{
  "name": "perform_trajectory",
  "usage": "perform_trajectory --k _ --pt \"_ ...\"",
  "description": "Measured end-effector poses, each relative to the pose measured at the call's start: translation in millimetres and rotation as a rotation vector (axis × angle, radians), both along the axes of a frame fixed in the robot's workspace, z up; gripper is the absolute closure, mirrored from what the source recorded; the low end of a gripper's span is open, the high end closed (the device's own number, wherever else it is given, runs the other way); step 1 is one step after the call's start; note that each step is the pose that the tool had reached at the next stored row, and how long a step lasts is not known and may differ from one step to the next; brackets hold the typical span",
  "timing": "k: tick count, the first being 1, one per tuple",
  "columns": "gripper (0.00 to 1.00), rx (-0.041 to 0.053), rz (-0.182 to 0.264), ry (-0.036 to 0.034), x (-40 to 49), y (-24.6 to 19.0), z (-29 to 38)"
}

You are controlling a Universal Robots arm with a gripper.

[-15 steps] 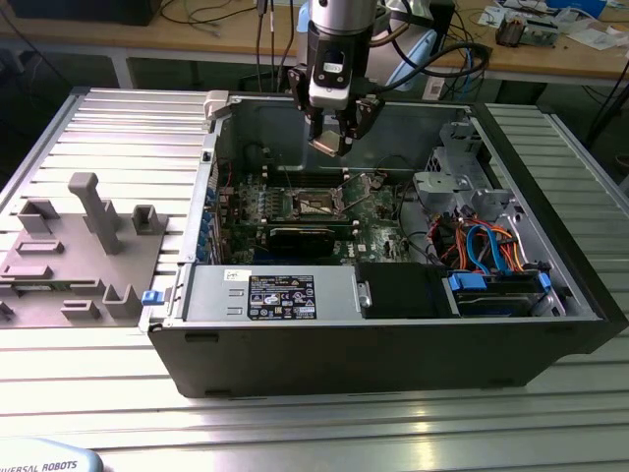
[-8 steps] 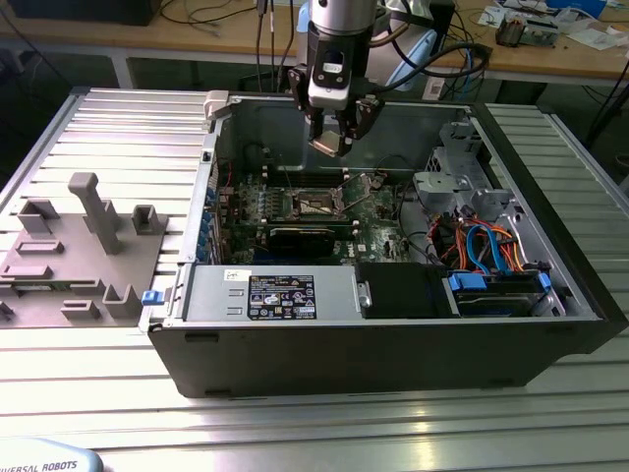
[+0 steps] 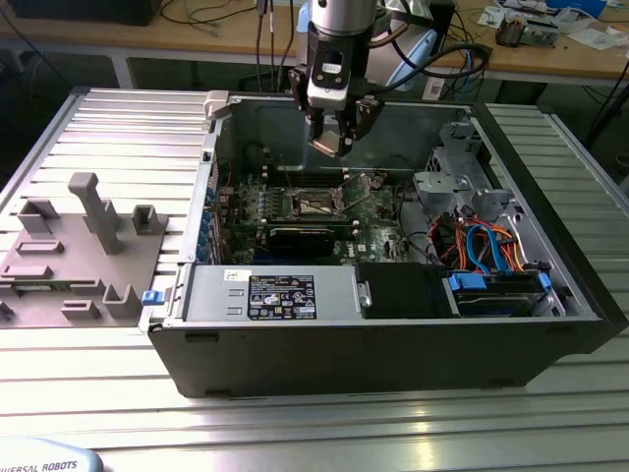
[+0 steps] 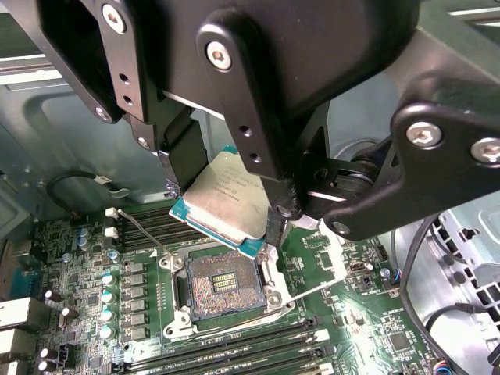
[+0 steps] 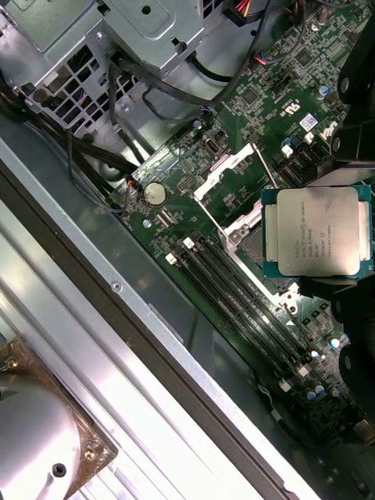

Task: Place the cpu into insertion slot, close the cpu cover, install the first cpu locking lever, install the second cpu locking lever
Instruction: 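Place the cpu into insertion slot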

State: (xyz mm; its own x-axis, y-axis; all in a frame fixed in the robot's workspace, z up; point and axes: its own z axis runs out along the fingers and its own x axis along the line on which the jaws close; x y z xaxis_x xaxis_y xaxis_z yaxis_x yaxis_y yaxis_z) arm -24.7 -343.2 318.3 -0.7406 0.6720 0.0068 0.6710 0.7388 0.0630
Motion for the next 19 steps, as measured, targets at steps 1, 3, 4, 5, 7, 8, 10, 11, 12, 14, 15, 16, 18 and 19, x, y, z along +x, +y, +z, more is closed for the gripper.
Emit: perform_trajectory --k 1,3,4,5,7,8,10,11,12,14,15,16,18,19 --pt "0.46 0.0 0.0 0.0 0.0 0.0 -0.1" --pt "0.46 0.0 -0.001 0.0 0.0 0.0 -0.1" --pt "0.46 0.0 -0.002 0.0 0.0 0.0 -0.2" --pt "0.46 -0.0001 -0.003 -0.0001 0.0 0.0 -0.2" --pt "0.46 -0.0002 -0.004 0.0 0.0 0.0 -0.3" --pt "0.46 -0.0002 -0.005 0.0 0.0 0.0 -0.3" --pt "0.46 -0.0002 -0.007 0.0 0.0 0.0 -0.3" --pt "0.46 -0.0002 -0.007 0.0 0.0 0.0 -0.3" --pt "0.46 -0.0002 -0.008 0.0 0.0 0.0 -0.3" --pt "0.46 -0.0001 -0.011 0.0 0.0 0.0 -0.4" --pt "0.46 -0.0001 -0.012 0.0 0.0 0.0 -0.4" --pt "0.46 -0.0001 -0.013 -0.0001 0.0 0.0 -0.4" --pt "0.46 -0.0001 -0.014 -0.0001 0.0 0.0 -0.4" --pt "0.46 -0.0001 -0.015 -0.0001 0.0 0.0 -0.4"
